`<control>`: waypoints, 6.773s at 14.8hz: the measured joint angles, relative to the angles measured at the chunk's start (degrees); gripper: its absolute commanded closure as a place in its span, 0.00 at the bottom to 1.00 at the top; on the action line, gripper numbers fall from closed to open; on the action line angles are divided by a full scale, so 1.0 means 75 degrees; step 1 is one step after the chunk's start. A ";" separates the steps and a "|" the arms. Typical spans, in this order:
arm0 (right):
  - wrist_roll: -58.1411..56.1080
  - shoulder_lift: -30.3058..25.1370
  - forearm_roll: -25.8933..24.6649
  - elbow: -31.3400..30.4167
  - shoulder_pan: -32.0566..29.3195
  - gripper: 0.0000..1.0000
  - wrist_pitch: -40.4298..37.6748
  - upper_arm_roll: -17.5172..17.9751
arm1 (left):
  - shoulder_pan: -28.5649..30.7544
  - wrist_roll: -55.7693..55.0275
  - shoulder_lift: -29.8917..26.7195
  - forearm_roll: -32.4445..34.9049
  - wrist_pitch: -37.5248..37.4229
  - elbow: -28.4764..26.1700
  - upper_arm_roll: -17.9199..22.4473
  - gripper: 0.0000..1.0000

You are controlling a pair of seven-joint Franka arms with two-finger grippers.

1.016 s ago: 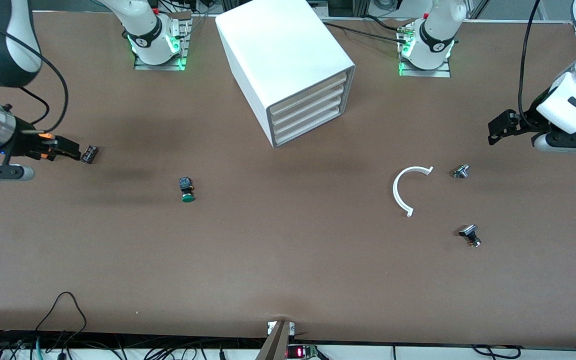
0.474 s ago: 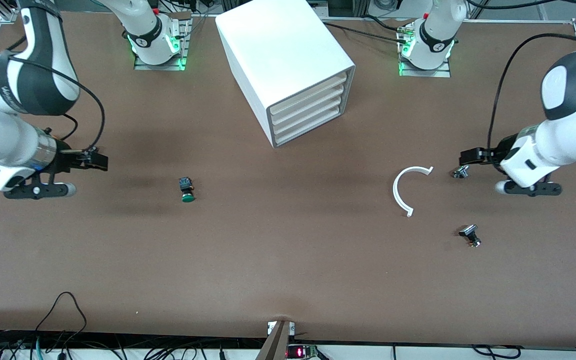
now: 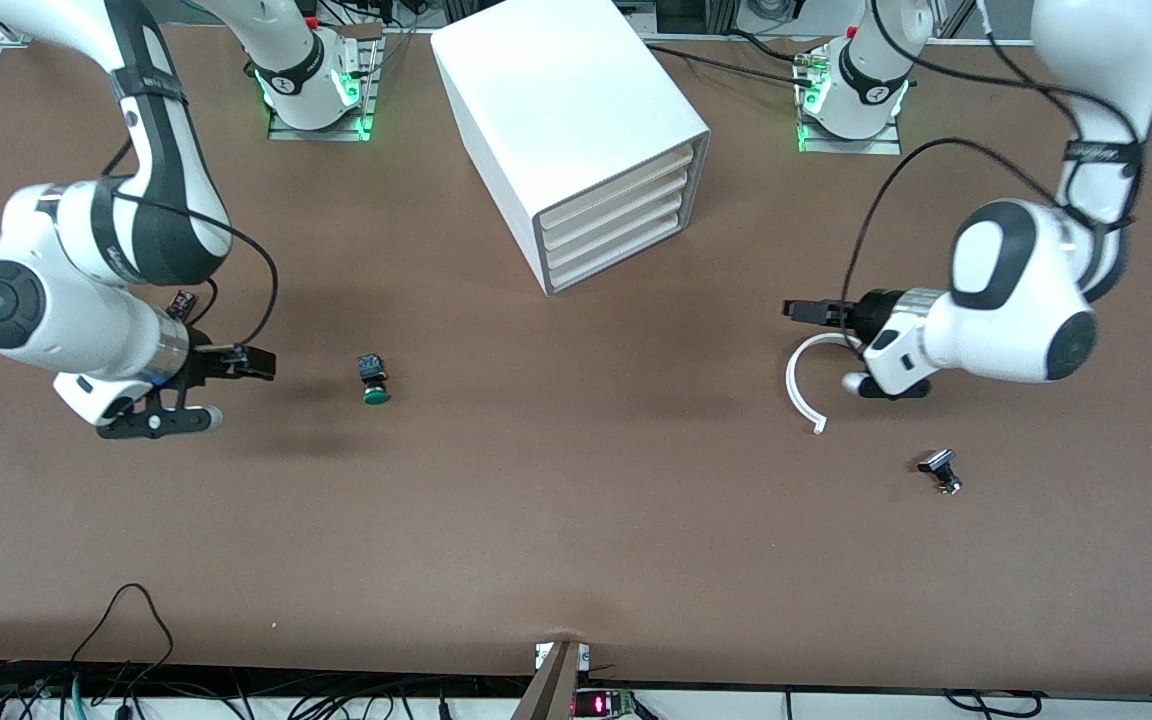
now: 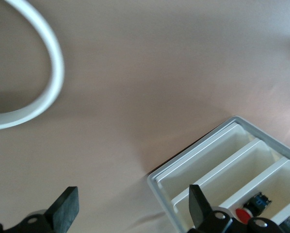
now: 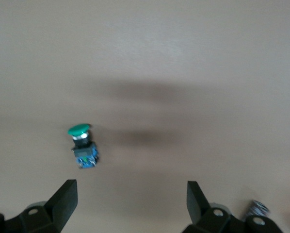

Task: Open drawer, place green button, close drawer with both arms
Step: 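Move the right gripper to the button while the left gripper nears the drawer, then grasp the button with the right gripper while the left gripper grips the drawer, then open the drawer with the left gripper while the right gripper lifts the button, then move the right gripper and button to the drawer while the left gripper withdraws, then lower the green button into the drawer and open the right gripper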

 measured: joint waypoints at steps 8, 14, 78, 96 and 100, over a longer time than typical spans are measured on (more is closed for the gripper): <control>-0.0025 0.0715 0.0098 -0.0840 0.0436 0.00 0.1986 0.0475 | -0.0466 0.2966 0.0706 -0.3814 0.1737 -0.1740 -0.0874 0.00; -0.0441 0.0719 0.0098 -0.2254 0.0602 0.00 0.3675 0.0640 | -0.0840 0.5397 0.1187 -0.5623 0.1786 -0.2638 -0.1054 0.27; -0.6527 0.2703 -0.2189 0.2697 0.4767 0.86 0.2048 0.1944 | -0.0248 0.1154 -0.2914 0.4025 -0.0835 0.1218 0.2005 0.00; -0.5853 0.3217 -0.2335 0.2996 0.5417 0.00 0.2338 0.1511 | -0.0235 0.1068 -0.2777 0.4025 -0.0835 0.1459 0.2014 0.00; -0.5008 0.3126 -0.2325 0.3412 0.5349 0.00 0.2350 0.1459 | -0.0235 0.1068 -0.2756 0.4025 -0.0835 0.1466 0.2014 0.00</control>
